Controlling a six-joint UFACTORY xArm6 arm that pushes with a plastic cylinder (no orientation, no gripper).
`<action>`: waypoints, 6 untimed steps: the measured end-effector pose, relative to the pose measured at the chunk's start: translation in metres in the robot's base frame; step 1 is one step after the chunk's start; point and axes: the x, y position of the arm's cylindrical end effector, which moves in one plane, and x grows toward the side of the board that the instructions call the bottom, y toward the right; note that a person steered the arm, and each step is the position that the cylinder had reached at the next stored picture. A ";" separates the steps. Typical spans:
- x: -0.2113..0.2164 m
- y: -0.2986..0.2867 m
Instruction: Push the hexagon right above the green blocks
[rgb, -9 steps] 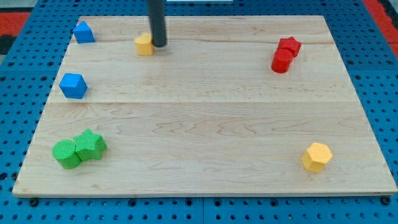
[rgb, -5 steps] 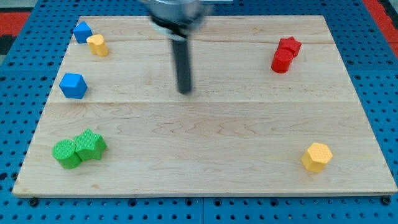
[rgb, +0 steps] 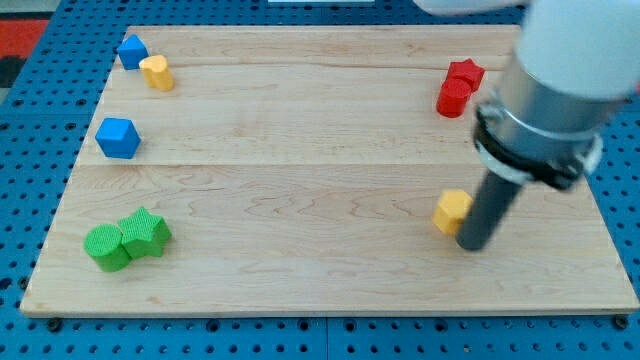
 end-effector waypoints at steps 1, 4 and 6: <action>-0.010 0.025; -0.118 -0.129; -0.070 -0.083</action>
